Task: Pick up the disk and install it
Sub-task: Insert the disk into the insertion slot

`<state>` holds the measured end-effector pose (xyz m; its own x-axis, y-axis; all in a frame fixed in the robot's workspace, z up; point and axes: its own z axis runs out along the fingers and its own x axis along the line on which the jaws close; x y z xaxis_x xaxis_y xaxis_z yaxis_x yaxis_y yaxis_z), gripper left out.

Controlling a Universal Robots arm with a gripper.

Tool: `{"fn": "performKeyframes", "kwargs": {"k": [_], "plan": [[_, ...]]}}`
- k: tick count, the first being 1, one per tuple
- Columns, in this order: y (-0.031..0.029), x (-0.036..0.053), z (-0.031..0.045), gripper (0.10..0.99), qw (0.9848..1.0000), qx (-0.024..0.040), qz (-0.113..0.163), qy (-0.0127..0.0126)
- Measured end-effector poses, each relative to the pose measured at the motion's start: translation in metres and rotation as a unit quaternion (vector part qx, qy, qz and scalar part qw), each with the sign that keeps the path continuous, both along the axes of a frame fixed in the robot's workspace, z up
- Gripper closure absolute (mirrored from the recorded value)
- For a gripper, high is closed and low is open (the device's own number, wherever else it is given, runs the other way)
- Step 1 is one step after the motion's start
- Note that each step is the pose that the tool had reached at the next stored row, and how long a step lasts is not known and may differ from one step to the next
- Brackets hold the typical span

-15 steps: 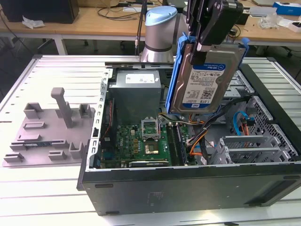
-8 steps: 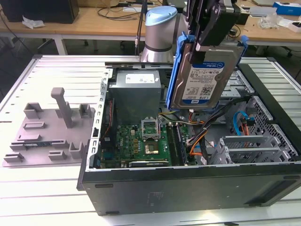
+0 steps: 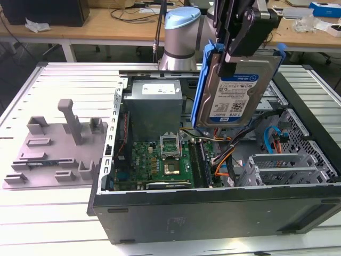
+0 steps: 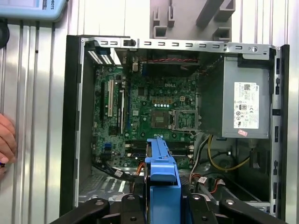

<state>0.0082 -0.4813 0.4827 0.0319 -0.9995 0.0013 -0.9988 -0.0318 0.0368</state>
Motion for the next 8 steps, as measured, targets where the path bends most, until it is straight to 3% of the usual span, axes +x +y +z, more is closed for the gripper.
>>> {"fn": "performKeyframes", "kwargs": {"k": [6, 8], "plan": [[-0.0025, 0.0001, -0.0009, 0.718, 0.9999, 0.0000, -0.009, -0.0060], [-0.0030, 0.0000, -0.0013, 0.718, 0.9998, -0.0005, -0.014, -0.0109]]}}
